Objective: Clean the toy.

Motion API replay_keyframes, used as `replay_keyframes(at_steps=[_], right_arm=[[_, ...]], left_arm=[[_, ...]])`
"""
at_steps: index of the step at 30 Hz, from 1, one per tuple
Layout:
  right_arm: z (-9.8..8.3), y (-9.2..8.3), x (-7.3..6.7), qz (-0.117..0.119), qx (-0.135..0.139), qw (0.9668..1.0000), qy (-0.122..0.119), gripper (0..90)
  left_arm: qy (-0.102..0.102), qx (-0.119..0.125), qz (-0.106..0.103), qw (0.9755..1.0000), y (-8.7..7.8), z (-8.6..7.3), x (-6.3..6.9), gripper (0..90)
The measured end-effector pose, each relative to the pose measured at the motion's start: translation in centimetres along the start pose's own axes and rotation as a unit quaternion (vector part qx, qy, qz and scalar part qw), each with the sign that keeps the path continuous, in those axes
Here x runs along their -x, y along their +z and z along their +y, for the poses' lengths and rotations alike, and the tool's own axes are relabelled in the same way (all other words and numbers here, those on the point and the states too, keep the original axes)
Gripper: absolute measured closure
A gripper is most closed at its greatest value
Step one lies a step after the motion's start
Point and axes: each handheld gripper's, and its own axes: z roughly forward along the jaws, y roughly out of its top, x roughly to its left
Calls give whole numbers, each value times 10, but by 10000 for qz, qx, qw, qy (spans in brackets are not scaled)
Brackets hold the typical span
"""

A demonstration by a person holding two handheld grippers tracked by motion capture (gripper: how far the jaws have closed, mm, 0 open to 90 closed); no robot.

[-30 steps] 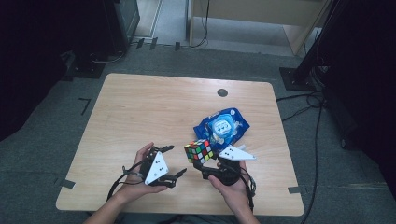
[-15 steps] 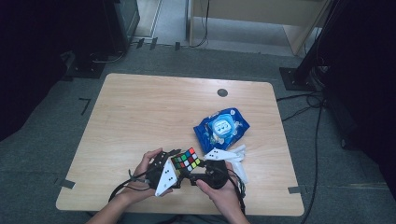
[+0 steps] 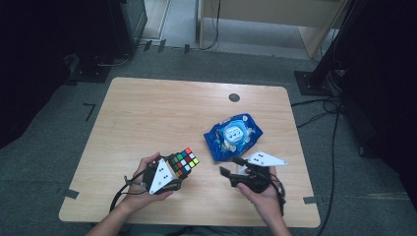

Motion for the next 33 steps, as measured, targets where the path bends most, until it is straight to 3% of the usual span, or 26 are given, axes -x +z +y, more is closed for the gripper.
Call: replay_keyframes(at_steps=[2, 3, 4, 7, 13, 15, 20, 24, 27, 30, 31, 33], right_arm=[[-10, -5, 17, -626, -298, 9953, -673, 387], [-18, -6, 28, -778, -465, 9916, -919, 397], [-23, -6, 34, -780, -549, 9905, -989, 398], [-38, -5, 54, -486, -681, 9899, -1146, 399], [-51, 5, 63, -288, -779, 9839, -1585, 306], [-53, 10, 67, -353, -846, 9811, -1704, 291], [-59, 17, 75, -381, -1089, 9803, -1605, 255], [-61, 15, 81, -307, -1191, 9852, -1196, 286], [-61, 14, 85, -327, -1152, 9876, -1014, 407], [-62, 11, 86, -515, -1053, 9891, -888, 638], [-62, 10, 85, -608, -1040, 9890, -860, 719], [-61, 10, 82, -710, -1084, 9874, -911, 786]], left_arm=[[-165, -20, -6, 9999, -1, -2, -5, 338], [-229, -19, -12, 9997, -2, -3, -6, 338], [-326, -6, -34, 9995, -2, -3, -9, 338], [-480, 22, -83, 9988, -2, -3, -12, 338], [-528, -49, -193, 9984, 0, -6, -10, 338], [-501, -72, -231, 9985, 1, -6, -9, 338], [-509, -48, -272, 9983, 0, -4, -7, 338], [-538, -39, -303, 9981, 0, -5, -8, 338], [-565, 0, -330, 9979, 0, -4, -7, 338], [-559, 6, -354, 9978, 0, -3, -6, 337], [-540, 0, -359, 9979, 0, -3, -5, 338], [-518, 3, -370, 9980, 0, -3, -4, 338]])
